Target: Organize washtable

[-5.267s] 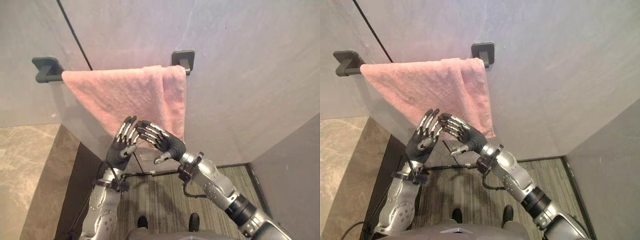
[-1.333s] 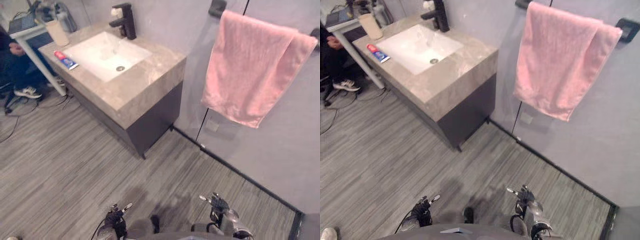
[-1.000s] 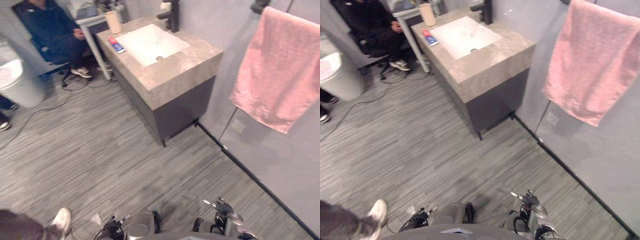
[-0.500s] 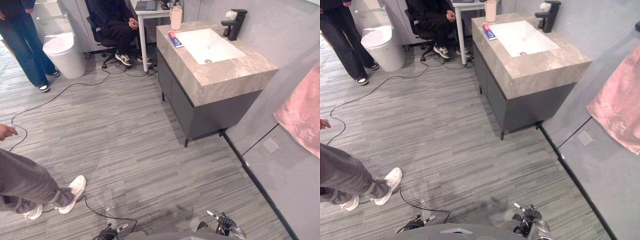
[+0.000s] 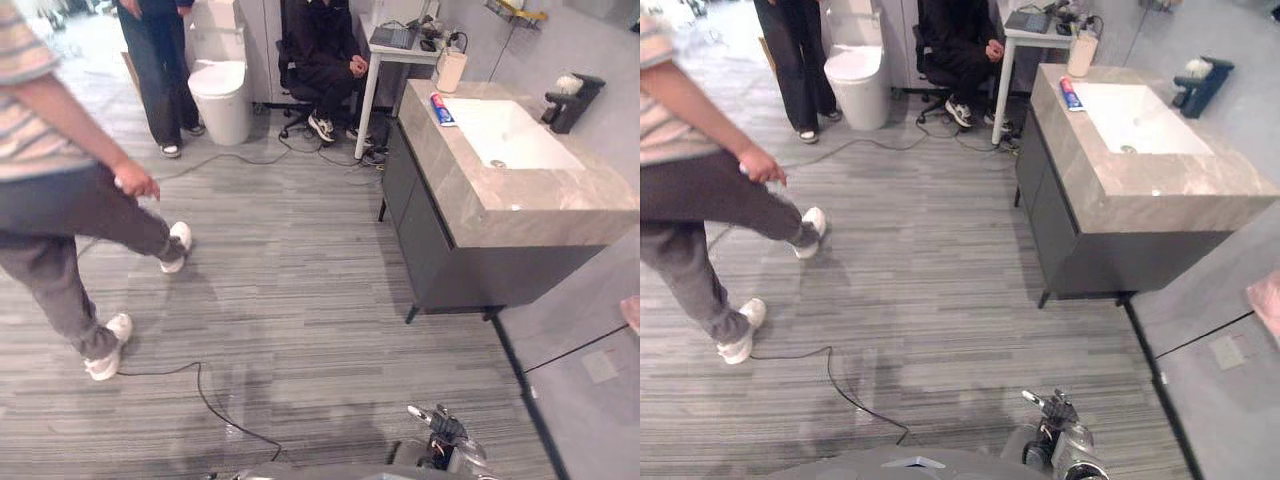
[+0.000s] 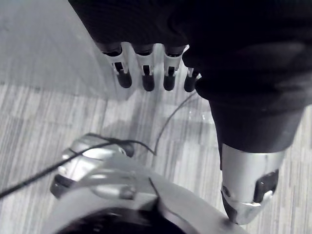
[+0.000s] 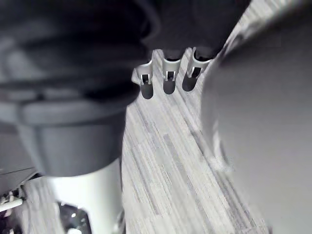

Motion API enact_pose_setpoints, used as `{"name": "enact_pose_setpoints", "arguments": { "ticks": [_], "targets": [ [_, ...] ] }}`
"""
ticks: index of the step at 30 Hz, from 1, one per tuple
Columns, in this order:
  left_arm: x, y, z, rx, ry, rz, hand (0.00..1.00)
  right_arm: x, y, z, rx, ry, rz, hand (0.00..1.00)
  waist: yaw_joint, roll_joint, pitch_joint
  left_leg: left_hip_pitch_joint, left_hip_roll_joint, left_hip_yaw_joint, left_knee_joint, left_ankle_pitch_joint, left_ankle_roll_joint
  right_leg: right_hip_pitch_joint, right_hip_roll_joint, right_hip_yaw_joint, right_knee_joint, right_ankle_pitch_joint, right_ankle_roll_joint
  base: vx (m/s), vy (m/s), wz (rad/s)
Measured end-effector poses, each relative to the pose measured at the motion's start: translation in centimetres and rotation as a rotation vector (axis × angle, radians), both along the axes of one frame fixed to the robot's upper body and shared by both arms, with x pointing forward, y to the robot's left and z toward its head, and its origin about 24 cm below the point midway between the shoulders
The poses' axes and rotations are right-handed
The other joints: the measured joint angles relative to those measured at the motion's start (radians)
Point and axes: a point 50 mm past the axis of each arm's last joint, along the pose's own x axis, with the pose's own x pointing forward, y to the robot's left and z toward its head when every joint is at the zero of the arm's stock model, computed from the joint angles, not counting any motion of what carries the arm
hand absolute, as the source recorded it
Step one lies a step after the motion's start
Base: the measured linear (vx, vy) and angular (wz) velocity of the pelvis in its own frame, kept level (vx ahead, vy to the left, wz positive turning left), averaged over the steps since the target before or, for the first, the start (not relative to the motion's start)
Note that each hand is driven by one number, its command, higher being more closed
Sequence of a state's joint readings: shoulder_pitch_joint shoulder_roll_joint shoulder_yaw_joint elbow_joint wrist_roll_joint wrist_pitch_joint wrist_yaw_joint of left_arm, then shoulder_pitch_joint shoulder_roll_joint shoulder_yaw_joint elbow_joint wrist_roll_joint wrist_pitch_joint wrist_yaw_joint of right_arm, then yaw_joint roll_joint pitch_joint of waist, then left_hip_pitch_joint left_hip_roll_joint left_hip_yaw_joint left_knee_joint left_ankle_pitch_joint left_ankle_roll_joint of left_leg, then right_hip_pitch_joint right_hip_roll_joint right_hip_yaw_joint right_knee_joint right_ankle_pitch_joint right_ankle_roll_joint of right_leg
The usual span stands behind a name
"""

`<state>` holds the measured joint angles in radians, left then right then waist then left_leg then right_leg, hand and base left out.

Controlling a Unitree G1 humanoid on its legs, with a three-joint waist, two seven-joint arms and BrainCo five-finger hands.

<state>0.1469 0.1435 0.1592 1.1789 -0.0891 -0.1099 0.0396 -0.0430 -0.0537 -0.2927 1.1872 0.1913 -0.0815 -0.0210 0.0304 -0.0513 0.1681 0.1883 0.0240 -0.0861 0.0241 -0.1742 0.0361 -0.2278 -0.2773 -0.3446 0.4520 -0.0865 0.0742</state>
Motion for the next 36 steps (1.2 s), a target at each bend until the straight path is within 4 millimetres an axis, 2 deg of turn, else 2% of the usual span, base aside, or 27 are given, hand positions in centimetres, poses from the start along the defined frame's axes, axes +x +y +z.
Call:
{"name": "enact_pose_setpoints", "arguments": {
  "ticks": [2,5,6,7,8,9,10,11,12,14,16,18,19,20,21,22,23,24,25,26,27,28,29,30,31,33,36],
  "targets": [
    [0.8,0.3,0.2,0.005,-0.019,-0.009,0.0,-1.2,-0.7,-0.2,0.02,0.016,-0.116,0.0,-0.028,-0.018,0.011,0.026,-0.009,-0.02,-0.043,-0.009,-0.007,-0.029,0.032,-0.004,-0.341,0.124,0.048,-0.28,0.1,0.52],
    [1.4,0.6,0.3,0.018,-0.031,-0.021,0.0,-2.5,-1.1,-0.6,0.034,0.064,-0.184,0.0,-0.049,-0.036,0.026,0.071,-0.026,-0.041,-0.041,-0.068,-0.006,-0.068,0.023,0.015,-0.407,0.14,0.062,0.01,-0.104,0.34],
    [1.8,0.4,0.3,0.015,-0.042,-0.03,0.0,-3.7,-1.3,-0.8,0.042,0.095,-0.215,0.0,-0.054,-0.022,0.023,0.083,-0.008,-0.06,-0.004,-0.127,-0.006,-0.091,0.037,0.052,-0.338,0.185,0.008,0.36,-0.362,0.47],
    [1.8,-0.8,0.1,-0.012,-0.039,-0.04,0.0,-4.9,-2.4,-0.8,0.017,0.112,-0.243,0.0,-0.064,0.031,-0.006,0.084,0.055,-0.067,0.04,-0.165,-0.02,-0.121,0.095,0.053,-0.246,0.182,-0.034,0.45,-0.372,0.51],
    [1.6,-1.2,0.0,-0.024,-0.036,-0.04,0.0,-5.2,-2.5,-0.9,0.014,0.122,-0.245,0.0,-0.065,0.053,-0.019,0.065,0.078,-0.065,0.092,-0.174,-0.029,-0.12,0.121,0.054,-0.23,0.184,-0.038,0.6,-0.36,0.3],
    [2.2,-1.2,0.1,-0.025,-0.056,-0.041,0.0,-5.5,-2.6,-0.9,0.015,0.126,-0.259,0.0,-0.068,0.062,-0.02,-0.019,0.101,-0.034,0.317,-0.161,-0.067,-0.1,0.157,0.056,-0.217,0.173,-0.071,0.5,-0.301,-0.02],
    [2.7,-1.4,0.2,-0.027,-0.069,-0.039,0.0,-5.0,-2.7,-0.8,0.009,0.112,-0.25,0.0,-0.073,0.072,-0.013,-0.129,0.119,-0.013,0.578,-0.063,-0.131,-0.046,0.182,0.047,-0.228,0.154,-0.092,0.49,-0.337,-0.38],
    [3.0,-1.3,0.3,-0.03,-0.089,-0.023,0.0,-4.3,-2.8,-0.6,-0.006,0.098,-0.205,0.0,-0.066,0.079,0.0,-0.201,0.141,0.001,0.8,0.116,-0.186,0.019,0.213,0.063,-0.233,0.109,-0.112,0.27,-0.237,-0.53],
    [3.1,-1.3,0.4,-0.03,-0.097,-0.022,0.0,-3.9,-2.9,-0.5,-0.018,0.091,-0.176,0.0,-0.057,0.086,0.009,-0.228,0.154,0.016,0.909,0.139,-0.202,0.056,0.229,0.074,-0.237,0.091,-0.118,0.19,-0.151,-0.77],
    [4.9,-1.2,0.9,-0.028,-0.164,-0.029,0.0,-1.6,-2.8,0.1,-0.036,0.033,-0.123,0.0,-0.036,0.089,0.04,-0.346,0.177,0.096,1.156,0.047,-0.141,0.207,0.268,0.122,-0.31,0.045,-0.131,0.07,0.008,-0.63],
    [5.9,-0.8,1.4,-0.009,-0.217,-0.035,0.0,0.4,-2.0,0.5,-0.043,-0.014,-0.062,0.0,-0.018,0.062,0.052,-0.448,0.175,0.195,1.095,-0.027,-0.093,0.301,0.256,0.162,-0.369,0.018,-0.129,-0.18,0.144,-0.57],
    [6.4,-0.8,1.7,-0.008,-0.252,-0.019,0.0,2.2,-1.5,1.0,-0.033,-0.064,-0.056,0.0,0.002,0.055,0.059,-0.536,0.173,0.271,0.886,-0.065,-0.087,0.363,0.234,0.199,-0.395,-0.009,-0.098,-0.35,0.176,-0.65],
    [6.5,-0.7,1.8,-0.002,-0.257,-0.006,0.0,2.8,-1.0,1.1,-0.018,-0.087,-0.069,0.0,0.01,0.05,0.064,-0.551,0.157,0.295,0.635,-0.044,-0.098,0.406,0.209,0.21,-0.406,-0.041,-0.074,-0.42,0.151,-0.46],
    [5.9,-0.9,1.6,-0.001,-0.242,0.005,0.0,3.1,-1.0,1.3,-0.022,-0.108,-0.068,0.0,0.011,0.054,0.06,-0.526,0.141,0.294,0.31,0.037,-0.122,0.445,0.192,0.222,-0.422,-0.084,-0.059,-0.39,0.147,-0.39],
    [5.8,-1.1,1.5,-0.007,-0.237,0.008,0.0,3.3,-1.0,1.4,-0.026,-0.121,-0.063,0.0,0.012,0.068,0.057,-0.53,0.147,0.279,0.196,0.061,-0.151,0.467,0.194,0.231,-0.431,-0.104,-0.05,-0.15,0.178,-0.4],
    [5.0,-1.6,1.1,-0.021,-0.209,0.022,0.0,3.3,-1.1,1.5,-0.038,-0.119,-0.045,0.0,0.015,0.091,0.051,-0.572,0.17,0.236,0.179,0.106,-0.183,0.501,0.202,0.25,-0.431,-0.15,-0.031,0.24,0.204,-0.47],
    [4.2,-1.4,0.9,-0.021,-0.184,0.045,0.0,2.7,-0.3,1.1,-0.017,-0.097,-0.029,0.0,0.026,0.063,0.045,-0.58,0.141,0.227,0.265,0.181,-0.171,0.519,0.168,0.273,-0.387,-0.195,-0.059,0.44,0.194,-0.5],
    [4.1,-1.0,0.9,-0.012,-0.182,0.052,0.0,2.2,0.2,0.8,-0.004,-0.08,-0.025,0.0,0.028,0.041,0.038,-0.58,0.118,0.218,0.284,0.183,-0.168,0.503,0.147,0.284,-0.34,-0.197,-0.062,0.69,0.175,-0.5],
    [3.7,-0.3,0.9,0.003,-0.163,0.062,0.0,1.8,0.9,0.5,0.015,-0.064,-0.017,0.0,0.027,-0.002,0.021,-0.557,0.07,0.211,0.293,0.189,-0.117,0.436,0.097,0.307,-0.182,-0.185,-0.04,0.73,0.168,-0.44],
    [3.3,0.2,0.8,0.011,-0.131,0.061,0.0,1.3,1.2,0.3,0.028,-0.044,-0.019,0.0,0.019,-0.026,0.028,-0.511,0.037,0.22,0.329,0.164,-0.044,0.376,0.06,0.332,0.03,-0.139,0.017,0.71,0.181,-0.33],
    [3.1,0.5,0.8,0.016,-0.12,0.058,0.0,0.8,1.4,0.1,0.032,-0.033,-0.02,0.0,0.012,-0.04,0.033,-0.48,0.022,0.229,0.348,0.139,-0.029,0.343,0.043,0.354,0.15,-0.095,0.047,0.57,0.137,-0.13],
    [3.1,1.0,0.9,0.028,-0.111,0.046,0.0,0.0,1.6,-0.2,0.045,-0.01,-0.021,0.0,0.002,-0.058,0.045,-0.408,0.001,0.254,0.356,0.102,-0.004,0.274,0.027,0.399,0.382,-0.01,0.121,0.37,0.07,0.04],
    [3.3,1.0,0.9,0.028,-0.109,0.041,0.0,-0.4,1.6,-0.3,0.049,0.001,-0.021,0.0,-0.003,-0.059,0.044,-0.377,-0.004,0.256,0.358,0.091,0.002,0.239,0.026,0.398,0.474,-0.009,0.124,0.3,0.018,0.01],
    [3.6,0.9,0.9,0.032,-0.111,0.009,0.0,-0.4,1.2,-0.3,0.046,0.001,-0.021,0.0,-0.007,-0.05,0.05,-0.297,-0.007,0.259,0.324,0.089,0.005,0.18,0.023,0.35,0.569,-0.038,0.074,0.16,-0.025,-0.22],
    [3.8,0.5,0.9,0.031,-0.11,-0.033,0.0,0.0,0.7,-0.1,0.037,-0.015,-0.023,0.0,0.0,-0.029,0.062,-0.191,-0.002,0.277,0.247,0.089,0.005,0.149,0.021,0.287,0.556,-0.091,0.028,0.09,-0.024,-0.34],
    [4.2,0.2,0.9,0.025,-0.117,-0.055,0.0,0.4,0.3,0.1,0.033,-0.035,-0.041,0.0,-0.002,-0.008,0.064,-0.087,0.002,0.29,0.151,0.091,0.002,0.111,0.016,0.187,0.383,-0.134,0.017,-0.11,0.046,-0.29],
    [5.2,-0.2,1.2,0.022,-0.162,-0.061,0.0,0.5,0.1,0.2,0.035,-0.046,-0.068,0.0,-0.011,-0.001,0.055,-0.056,-0.002,0.297,0.101,0.069,-0.026,0.105,0.04,0.11,-0.122,-0.07,0.038,-0.21,0.087,0.09]
  ]
}}
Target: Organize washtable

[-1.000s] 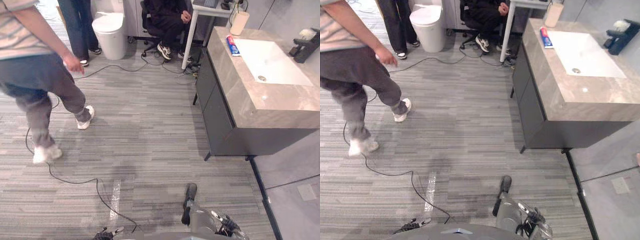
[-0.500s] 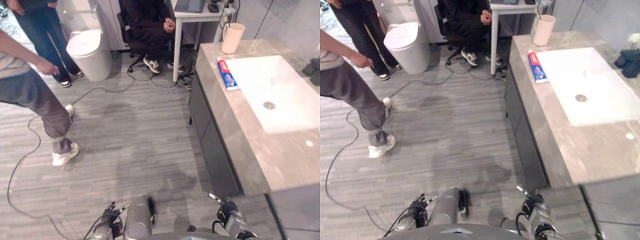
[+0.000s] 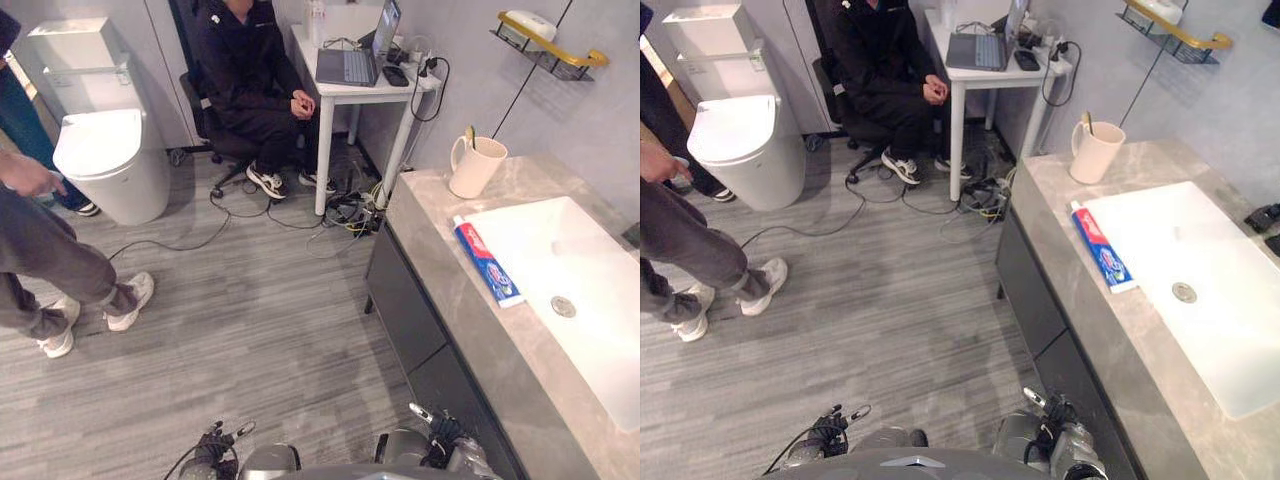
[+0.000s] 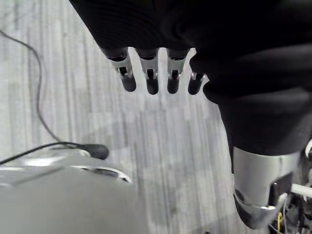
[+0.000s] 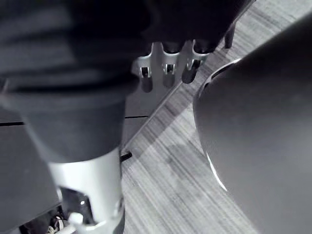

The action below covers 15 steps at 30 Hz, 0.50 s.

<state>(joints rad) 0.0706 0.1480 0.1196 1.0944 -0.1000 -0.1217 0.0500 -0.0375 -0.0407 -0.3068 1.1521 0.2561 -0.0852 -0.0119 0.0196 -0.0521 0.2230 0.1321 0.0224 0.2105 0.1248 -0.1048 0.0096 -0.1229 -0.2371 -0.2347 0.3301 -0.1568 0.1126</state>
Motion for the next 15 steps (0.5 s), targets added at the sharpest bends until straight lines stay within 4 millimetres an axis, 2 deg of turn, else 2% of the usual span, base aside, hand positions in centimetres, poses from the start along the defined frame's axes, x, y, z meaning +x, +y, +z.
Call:
{"name": "enact_pose_setpoints", "arguments": {
  "ticks": [1,2,15],
  "targets": [
    [0.4,0.0,0.2,0.005,-0.019,-0.002,0.0,-0.1,0.0,0.0,0.002,0.002,-0.011,0.0,-0.008,-0.002,-0.001,0.004,-0.004,-0.006,-0.003,-0.021,-0.01,-0.004,0.014,0.013,-0.119,0.101,-0.002,-0.12,0.015,0.27],
    [0.6,-3.6,-0.6,-0.101,-0.001,0.016,0.0,-2.1,-1.5,-0.4,0.011,0.059,-0.091,0.0,0.004,0.076,-0.107,0.083,0.072,-0.058,-0.066,-0.068,-0.082,0.179,0.144,-0.005,-0.421,0.307,-0.037,-0.04,-0.019,0.21],
    [0.4,-3.7,-0.7,-0.117,0.006,0.011,0.0,-2.5,-1.5,-0.6,0.037,0.059,-0.137,0.0,0.008,0.075,-0.107,0.08,0.07,-0.077,-0.077,-0.068,-0.081,0.178,0.134,-0.037,-0.421,0.303,-0.033,0.03,0.007,0.06]
  ]
}}
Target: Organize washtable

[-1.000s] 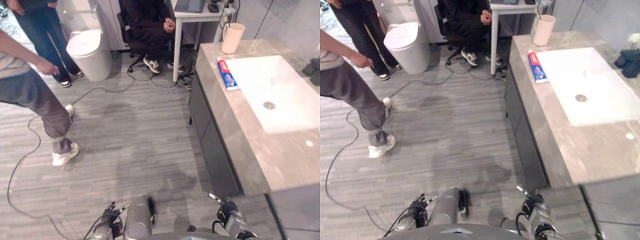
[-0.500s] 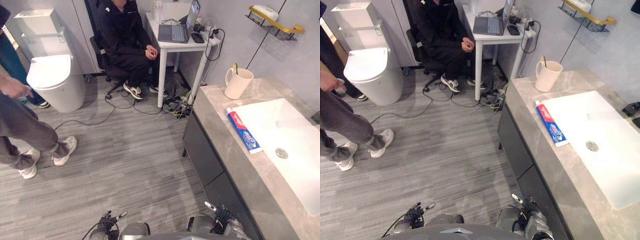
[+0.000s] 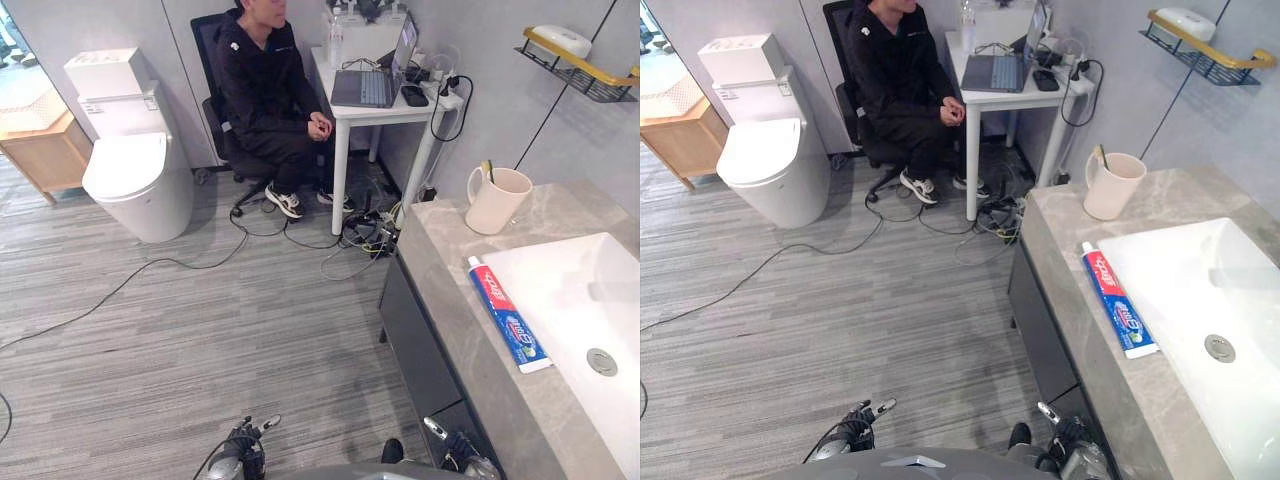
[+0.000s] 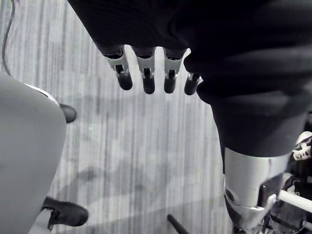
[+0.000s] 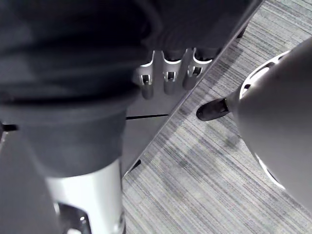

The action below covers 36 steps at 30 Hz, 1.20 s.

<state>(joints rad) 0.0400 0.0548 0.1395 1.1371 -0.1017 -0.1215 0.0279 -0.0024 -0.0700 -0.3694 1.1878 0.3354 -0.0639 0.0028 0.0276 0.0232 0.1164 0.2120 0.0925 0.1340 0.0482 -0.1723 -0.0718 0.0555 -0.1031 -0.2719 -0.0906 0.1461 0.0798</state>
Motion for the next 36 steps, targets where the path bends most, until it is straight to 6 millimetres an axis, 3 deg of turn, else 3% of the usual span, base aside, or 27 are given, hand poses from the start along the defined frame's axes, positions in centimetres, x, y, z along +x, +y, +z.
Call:
{"name": "enact_pose_setpoints", "arguments": {
  "ticks": [3,5,8,9,10,12,13,14,15,16,17,18,20,21,22,24,27,28,29,30,31,32,34,35,36],
  "targets": [
    [0.0,-0.1,0.0,-0.007,-0.001,-0.005,0.0,-0.5,-0.1,-0.1,0.02,-0.003,-0.031,0.0,-0.014,-0.007,0.005,-0.05,-0.013,-0.042,0.037,-0.017,0.022,-0.038,-0.04,-0.053,0.088,-0.06,0.021,0.02,0.049,0.53],
    [0.2,0.1,0.1,-0.006,-0.01,-0.001,0.0,-1.2,-0.2,-0.2,0.034,-0.002,-0.079,0.0,-0.02,-0.017,0.026,-0.053,-0.04,-0.068,0.055,-0.036,0.045,-0.107,-0.111,-0.068,0.3,-0.158,0.038,0.03,0.099,0.47],
    [0.3,0.7,0.2,0.01,-0.018,0.001,0.0,-0.9,-0.4,-0.1,0.046,-0.037,-0.143,0.0,-0.015,-0.02,0.047,-0.002,-0.076,-0.056,0.039,-0.058,0.082,-0.255,-0.187,-0.026,0.644,-0.198,-0.032,-0.01,0.067,-0.18],
    [0.4,1.0,0.3,0.017,-0.022,0.002,0.0,-0.8,-0.4,0.0,0.047,-0.046,-0.16,0.0,-0.018,-0.026,0.052,0.023,-0.072,-0.041,0.028,-0.066,0.091,-0.299,-0.173,0.003,0.713,-0.231,-0.034,-0.06,-0.046,-0.63],
    [-0.1,1.6,0.2,0.028,-0.002,0.013,0.0,-0.8,-0.3,0.0,0.057,-0.054,-0.176,0.0,-0.027,-0.021,0.05,0.045,-0.056,-0.018,0.017,-0.079,0.088,-0.333,-0.127,-0.002,0.734,-0.267,-0.037,-0.04,-0.132,-0.58],
    [-0.6,2.1,0.0,0.022,0.027,0.043,0.0,-1.0,-0.2,-0.1,0.069,-0.051,-0.204,0.0,-0.042,-0.026,0.052,0.057,-0.042,0.003,-0.012,-0.09,0.081,-0.352,-0.083,-0.114,0.633,-0.27,-0.055,0.01,-0.171,-0.26],
    [-0.8,2.2,0.0,0.012,0.032,0.067,0.0,-1.6,-0.2,-0.3,0.075,-0.029,-0.226,0.0,-0.048,-0.034,0.051,0.062,-0.042,0.018,-0.042,-0.088,0.071,-0.353,-0.078,-0.25,0.538,-0.248,-0.09,0.03,-0.184,-0.06],
    [-0.8,2.3,0.0,0.01,0.032,0.081,0.0,-1.9,-0.1,-0.4,0.08,-0.017,-0.242,0.0,-0.046,-0.038,0.052,0.073,-0.045,0.025,-0.053,-0.089,0.062,-0.354,-0.076,-0.312,0.505,-0.236,-0.117,0.19,-0.244,-0.16],
    [-1.0,1.8,-0.2,-0.009,0.043,0.096,0.0,-2.2,-0.6,-0.4,0.081,-0.016,-0.288,0.0,-0.051,-0.016,0.052,0.097,-0.023,0.036,-0.073,-0.081,0.032,-0.348,-0.053,-0.348,0.504,-0.239,-0.195,0.39,-0.192,-0.3],
    [-1.5,1.9,-0.3,-0.018,0.056,0.114,0.0,-2.8,-0.6,-0.6,0.102,-0.004,-0.336,0.0,-0.048,-0.006,0.048,0.096,-0.018,0.062,-0.063,-0.052,-0.015,-0.352,-0.046,-0.337,0.525,-0.271,-0.201,0.47,-0.172,-0.27],
    [-1.4,1.9,-0.3,-0.023,0.055,0.117,0.0,-3.0,-0.4,-0.6,0.118,0.0,-0.369,0.0,-0.049,-0.006,0.048,0.095,-0.019,0.069,-0.036,-0.041,-0.033,-0.345,-0.051,-0.332,0.541,-0.292,-0.199,0.44,-0.157,-0.18],
    [-1.4,1.6,-0.3,-0.031,0.055,0.118,0.0,-3.7,-0.3,-0.8,0.137,0.016,-0.417,0.0,-0.06,-0.006,0.049,0.075,-0.016,0.072,0.095,-0.037,-0.041,-0.306,-0.063,-0.333,0.558,-0.325,-0.195,0.33,-0.13,-0.07],
    [-1.5,1.1,-0.4,-0.051,0.048,0.156,0.0,-4.9,-0.1,-1.0,0.161,0.067,-0.436,0.0,-0.08,0.007,0.046,-0.063,0.04,0.085,0.529,0.0,-0.06,-0.19,-0.032,-0.324,0.483,-0.348,-0.168,0.18,-0.055,-0.3],
    [-1.3,0.7,-0.4,-0.072,0.026,0.198,0.0,-6.1,-0.5,-1.0,0.138,0.103,-0.404,0.0,-0.064,0.033,0.045,-0.189,0.107,0.088,0.847,0.084,-0.074,-0.14,0.006,-0.281,0.444,-0.355,-0.165,0.09,0.017,-1.15],
    [-1.0,0.4,-0.3,-0.086,0.007,0.227,0.0,-6.3,-0.8,-0.9,0.121,0.094,-0.416,0.0,-0.052,0.045,0.053,-0.283,0.156,0.099,1.07,0.078,-0.057,-0.103,0.028,-0.219,0.437,-0.371,-0.159,0.15,0.031,-1.44],
    [-0.8,1.1,-0.1,-0.074,-0.01,0.238,0.0,-5.7,-0.6,-0.9,0.101,0.09,-0.37,0.0,-0.043,0.027,0.061,-0.351,0.181,0.103,1.179,0.049,-0.02,-0.049,0.031,-0.134,0.414,-0.368,-0.144,0.32,0.086,-1.57],
    [-1.2,3.1,0.2,-0.01,-0.021,0.235,0.0,-2.9,-0.3,-0.4,0.054,0.004,-0.225,0.0,-0.028,-0.007,0.065,-0.432,0.23,0.077,1.051,-0.014,0.042,0.014,0.002,0.06,0.344,-0.338,-0.082,0.28,0.195,-2.0],
    [-2.1,3.7,0.1,0.012,0.005,0.247,0.0,-0.8,0.2,0.0,0.053,-0.056,-0.183,0.0,-0.024,-0.012,0.07,-0.436,0.253,0.041,0.903,-0.029,0.056,0.01,-0.012,0.15,0.342,-0.33,-0.051,-0.11,0.052,-1.82],
    [-2.8,3.6,0.0,0.017,0.025,0.256,0.0,0.2,0.1,0.3,0.042,-0.087,-0.155,0.0,-0.02,-0.013,0.066,-0.417,0.246,-0.026,0.747,-0.031,0.051,-0.014,-0.022,0.214,0.35,-0.332,-0.029,-0.26,0.032,-2.08],
    [-3.8,3.1,-0.3,0.012,0.054,0.265,0.0,1.1,0.2,0.6,0.033,-0.114,-0.127,0.0,-0.012,-0.002,0.057,-0.386,0.218,-0.142,0.567,-0.016,0.034,-0.047,-0.027,0.283,0.366,-0.339,0.013,-0.23,0.191,-2.12],
    [-5.0,1.9,-0.7,-0.008,0.098,0.262,0.0,2.2,0.2,1.0,0.016,-0.158,-0.074,0.0,0.002,0.029,0.032,-0.325,0.173,-0.313,0.379,-0.039,-0.059,-0.106,-0.024,0.379,0.395,-0.356,0.056,-0.05,0.376,-2.13],
    [-5.7,2.1,-0.9,0.0,0.132,0.261,0.0,3.0,1.0,1.1,0.028,-0.171,-0.02,0.0,0.002,0.012,0.029,-0.282,0.128,-0.348,0.323,-0.096,-0.15,-0.134,-0.047,0.443,0.413,-0.353,0.089,0.06,0.369,-1.58],
    [-5.0,3.4,-0.5,0.046,0.118,0.238,0.0,2.7,1.6,0.9,0.047,-0.161,0.01,0.0,-0.004,-0.016,0.017,-0.277,0.104,-0.295,0.342,-0.095,-0.138,-0.146,0.007,0.434,0.458,-0.345,0.091,0.14,0.2,-0.83],
    [-5.1,3.1,-0.6,0.038,0.122,0.236,0.0,2.7,1.6,0.9,0.045,-0.161,0.015,0.0,0.006,-0.023,0.013,-0.25,0.078,-0.229,0.332,-0.103,-0.123,-0.14,-0.009,0.426,0.423,-0.323,0.07,0.07,0.198,-0.99],
    [-5.2,2.8,-0.7,0.031,0.132,0.235,0.0,2.8,1.7,0.9,0.045,-0.163,0.022,0.0,0.002,-0.023,0.006,-0.246,0.066,-0.204,0.33,-0.109,-0.108,-0.139,-0.023,0.446,0.398,-0.307,0.082,0.03,0.307,-1.29]
  ]
}}
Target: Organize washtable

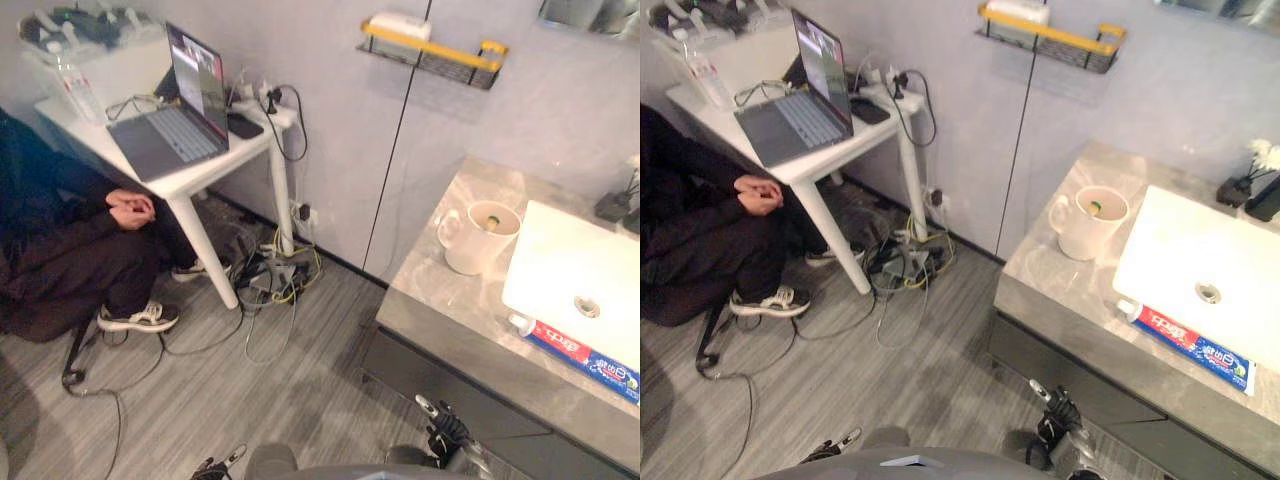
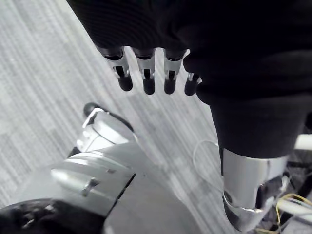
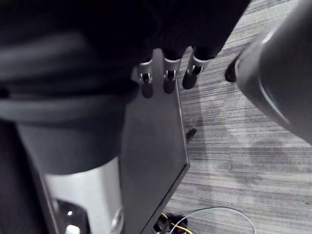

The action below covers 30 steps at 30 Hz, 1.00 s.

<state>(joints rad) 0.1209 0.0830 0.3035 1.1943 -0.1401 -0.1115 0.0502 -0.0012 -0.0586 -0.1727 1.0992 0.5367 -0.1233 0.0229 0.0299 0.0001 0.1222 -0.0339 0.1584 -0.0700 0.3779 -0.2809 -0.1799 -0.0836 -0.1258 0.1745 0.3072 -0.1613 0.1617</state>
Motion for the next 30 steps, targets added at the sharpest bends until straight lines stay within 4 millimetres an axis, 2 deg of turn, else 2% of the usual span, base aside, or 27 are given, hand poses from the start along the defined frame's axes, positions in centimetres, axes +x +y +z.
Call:
{"name": "enact_pose_setpoints", "arguments": {
  "ticks": [1,2,3,4,6,8,9,10,11,12,13,15,16,17,18,19,20,21,23,25,28,29,30],
  "targets": [
    [0.0,0.2,0.0,0.01,0.007,-0.029,0.0,-0.1,0.5,-0.1,0.006,0.006,0.022,0.0,-0.013,-0.012,-0.016,0.008,-0.029,0.058,-0.019,0.002,0.027,-0.009,-0.029,0.049,-0.055,0.027,0.02,0.01,0.258,-0.93],
    [0.2,0.4,0.1,0.016,0.007,-0.05,0.0,-0.2,0.7,-0.2,0.013,0.013,0.027,0.0,-0.016,-0.019,-0.022,0.01,-0.04,0.082,-0.033,0.006,0.037,-0.018,-0.04,0.075,-0.075,0.044,0.029,0.01,0.27,-1.15],
    [0.6,0.5,0.2,0.026,0.006,-0.101,0.0,-0.5,0.9,-0.3,0.009,0.018,0.04,0.0,-0.026,-0.031,-0.032,0.016,-0.056,0.137,-0.06,0.014,0.054,-0.039,-0.053,0.121,-0.113,0.091,0.034,-0.02,0.2,-1.27],
    [1.2,0.5,0.3,0.038,0.002,-0.158,0.0,-0.5,0.6,-0.3,0.006,0.019,0.032,0.0,-0.03,-0.028,-0.031,0.026,-0.062,0.186,-0.082,0.018,0.063,-0.058,-0.056,0.152,-0.153,0.148,0.031,-0.03,0.195,-1.33],
    [2.7,0.3,0.5,0.048,-0.03,-0.208,0.0,-0.8,-0.2,-0.3,-0.015,0.038,0.022,0.0,-0.032,-0.018,-0.023,0.055,-0.064,0.256,-0.13,0.033,0.089,-0.078,-0.052,0.12,-0.199,0.251,-0.002,-0.06,0.052,-1.12],
    [4.3,0.0,0.8,0.055,-0.08,-0.215,0.0,-1.5,-0.7,-0.5,-0.022,0.073,0.021,0.0,-0.045,-0.006,-0.023,0.064,-0.065,0.292,-0.164,0.054,0.113,-0.085,-0.052,0.007,-0.257,0.348,-0.05,-0.02,-0.093,-0.78],
    [5.3,-1.1,0.9,0.033,-0.117,-0.216,0.0,-1.7,-1.4,-0.5,-0.035,0.084,0.006,0.0,-0.047,0.014,-0.014,0.077,-0.051,0.354,-0.207,0.092,0.12,-0.093,-0.062,-0.162,-0.238,0.335,-0.111,0.16,-0.211,-0.71],
    [5.3,-1.4,0.9,0.028,-0.122,-0.215,0.0,-2.0,-1.5,-0.5,-0.033,0.091,-0.007,0.0,-0.047,0.017,-0.01,0.093,-0.051,0.373,-0.225,0.102,0.117,-0.108,-0.067,-0.246,-0.152,0.267,-0.121,0.35,-0.365,-0.91],
    [5.2,-1.5,0.9,0.023,-0.123,-0.214,0.0,-2.8,-1.8,-0.7,-0.032,0.112,-0.03,0.0,-0.048,0.023,-0.01,0.13,-0.049,0.411,-0.256,0.116,0.112,-0.114,-0.08,-0.365,-0.014,0.149,-0.152,0.37,-0.369,-0.73],
    [4.9,-1.7,0.8,0.018,-0.12,-0.21,0.0,-3.2,-2.0,-0.8,-0.037,0.124,-0.028,0.0,-0.047,0.023,-0.01,0.147,-0.049,0.429,-0.266,0.12,0.109,-0.105,-0.087,-0.407,0.022,0.113,-0.161,0.37,-0.428,-1.08],
    [4.5,-2.0,0.7,0.003,-0.116,-0.189,0.0,-3.8,-2.4,-0.9,-0.047,0.146,-0.028,0.0,-0.045,0.021,-0.008,0.17,-0.051,0.478,-0.275,0.121,0.104,-0.098,-0.096,-0.467,0.017,0.079,-0.156,0.23,-0.322,-0.84],
    [4.6,-2.2,0.7,-0.004,-0.116,-0.198,0.0,-4.0,-2.8,-0.8,-0.059,0.15,-0.038,0.0,-0.053,0.015,0.001,0.181,-0.051,0.478,-0.286,0.126,0.093,-0.097,-0.07,-0.464,-0.017,0.089,-0.126,0.14,-0.273,-0.55],
    [4.7,-2.6,0.6,-0.015,-0.121,-0.198,0.0,-4.6,-3.2,-0.9,-0.067,0.173,-0.048,0.0,-0.052,0.03,0.001,0.18,-0.048,0.459,-0.308,0.117,0.093,-0.09,-0.045,-0.465,-0.054,0.096,-0.123,0.0,-0.175,-0.43],
    [4.7,-2.8,0.6,-0.021,-0.12,-0.196,0.0,-5.1,-3.5,-1.0,-0.068,0.196,-0.068,0.0,-0.045,0.042,-0.001,0.179,-0.044,0.429,-0.337,0.108,0.108,-0.086,-0.017,-0.477,-0.104,0.097,-0.119,-0.05,-0.09,-0.46],
    [4.7,-2.8,0.6,-0.021,-0.122,-0.189,0.0,-5.2,-3.6,-1.0,-0.068,0.197,-0.08,0.0,-0.042,0.046,-0.003,0.173,-0.036,0.42,-0.348,0.106,0.112,-0.078,-0.001,-0.495,-0.14,0.102,-0.111,0.04,-0.093,-0.51],
    [4.5,-2.9,0.5,-0.026,-0.117,-0.187,0.0,-5.2,-3.7,-1.0,-0.067,0.197,-0.097,0.0,-0.034,0.059,-0.014,0.156,-0.008,0.417,-0.351,0.1,0.121,-0.077,0.012,-0.518,-0.143,0.116,-0.126,0.11,-0.12,-0.39],
    [4.8,-2.5,0.7,-0.015,-0.125,-0.184,0.0,-5.5,-3.4,-1.1,-0.054,0.208,-0.103,0.0,-0.032,0.025,0.003,0.165,-0.011,0.417,-0.35,0.102,0.114,-0.068,0.012,-0.52,-0.156,0.15,-0.136,0.12,-0.143,-0.33],
    [5.0,-2.1,0.7,-0.005,-0.126,-0.186,0.0,-5.7,-3.4,-1.1,-0.049,0.213,-0.109,0.0,-0.027,0.026,0.008,0.174,0.0,0.414,-0.349,0.103,0.108,-0.048,0.029,-0.522,-0.182,0.159,-0.143,0.12,-0.158,-0.22],
    [4.8,-2.5,0.6,-0.02,-0.118,-0.184,0.0,-6.1,-3.4,-1.2,-0.045,0.222,-0.122,0.0,-0.028,0.034,-0.006,0.186,0.048,0.395,-0.333,0.128,0.067,0.023,0.1,-0.534,-0.299,0.195,-0.158,0.2,-0.159,-0.11],
    [4.8,-2.8,0.5,-0.032,-0.118,-0.187,0.0,-6.1,-3.2,-1.2,-0.041,0.22,-0.121,0.0,-0.036,0.033,-0.006,0.19,0.077,0.384,-0.297,0.132,0.04,0.05,0.126,-0.542,-0.324,0.197,-0.161,0.21,-0.153,0.05],
    [4.8,-2.2,0.6,-0.033,-0.129,-0.143,0.0,-5.6,-2.8,-1.3,-0.039,0.213,-0.09,0.0,-0.029,0.024,-0.006,0.118,0.117,0.35,-0.077,0.117,0.029,0.095,0.138,-0.541,-0.333,0.178,-0.189,0.09,-0.172,0.03],
    [5.0,-2.1,0.7,-0.033,-0.139,-0.128,0.0,-5.5,-2.6,-1.3,-0.04,0.213,-0.074,0.0,-0.027,0.024,0.0,0.066,0.14,0.324,0.06,0.115,0.035,0.118,0.143,-0.541,-0.332,0.167,-0.195,-0.05,-0.149,0.01],
    [5.4,-2.1,0.9,-0.029,-0.162,-0.119,0.0,-5.4,-2.8,-1.2,-0.047,0.212,-0.064,0.0,-0.017,0.026,0.018,-0.019,0.169,0.275,0.256,0.13,0.071,0.148,0.152,-0.541,-0.328,0.15,-0.206,-0.09,-0.138,-0.04]
  ]
}}
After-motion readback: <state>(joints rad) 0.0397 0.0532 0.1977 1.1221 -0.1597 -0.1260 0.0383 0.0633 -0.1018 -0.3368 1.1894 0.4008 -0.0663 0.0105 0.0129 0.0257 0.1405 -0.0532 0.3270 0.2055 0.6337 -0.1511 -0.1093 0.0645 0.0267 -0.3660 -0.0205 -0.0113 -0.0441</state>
